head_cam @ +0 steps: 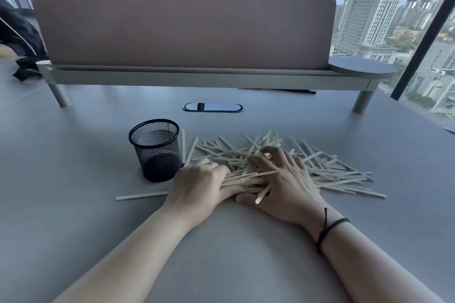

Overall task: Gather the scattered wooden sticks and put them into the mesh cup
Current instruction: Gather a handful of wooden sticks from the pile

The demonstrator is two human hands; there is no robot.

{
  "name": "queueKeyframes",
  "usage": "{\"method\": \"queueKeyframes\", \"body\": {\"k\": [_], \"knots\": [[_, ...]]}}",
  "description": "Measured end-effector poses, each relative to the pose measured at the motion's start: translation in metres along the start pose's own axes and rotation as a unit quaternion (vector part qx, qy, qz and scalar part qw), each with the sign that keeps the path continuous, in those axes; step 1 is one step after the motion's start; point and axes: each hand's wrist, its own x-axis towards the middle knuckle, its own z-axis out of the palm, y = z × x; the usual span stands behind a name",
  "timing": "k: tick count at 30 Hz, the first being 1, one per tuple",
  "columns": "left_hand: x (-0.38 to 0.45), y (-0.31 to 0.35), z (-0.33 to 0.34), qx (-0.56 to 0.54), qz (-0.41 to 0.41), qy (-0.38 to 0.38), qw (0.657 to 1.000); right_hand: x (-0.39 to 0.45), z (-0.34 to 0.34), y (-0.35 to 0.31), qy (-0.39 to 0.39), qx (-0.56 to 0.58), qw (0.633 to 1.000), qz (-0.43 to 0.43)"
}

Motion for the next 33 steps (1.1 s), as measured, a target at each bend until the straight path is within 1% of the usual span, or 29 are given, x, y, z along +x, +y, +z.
{"method": "queueKeyframes", "body": {"k": [4,8,11,15,23,26,31,33], "knots": [[0.001,-0.002,-0.002,0.016,0.017,0.039,0.999,-0.003,0.0,0.0,0.003,-0.001,1.0,0.014],[0.0,-0.001,-0.012,-0.007,0.005,0.084,0.996,-0.006,0.001,0.002,0.045,-0.005,0.999,0.017],[-0.004,0.001,-0.019,-0.027,-0.009,0.11,0.994,-0.008,0.002,0.005,0.056,0.001,0.998,0.019],[-0.007,-0.003,-0.024,-0.088,-0.043,0.125,0.987,-0.009,0.005,0.009,0.058,-0.007,0.998,0.009],[-0.009,-0.013,-0.024,-0.128,-0.071,0.131,0.98,-0.007,0.004,0.01,0.061,-0.005,0.998,-0.029],[-0.009,-0.01,-0.03,-0.173,-0.105,0.143,0.969,-0.007,0.007,0.01,0.057,-0.012,0.998,-0.039],[-0.008,-0.004,-0.042,-0.255,-0.162,0.178,0.936,-0.006,0.008,0.008,0.051,-0.021,0.997,-0.053],[-0.008,-0.004,-0.044,-0.282,-0.183,0.177,0.925,-0.007,0.008,0.007,0.054,-0.019,0.997,-0.048]]}}
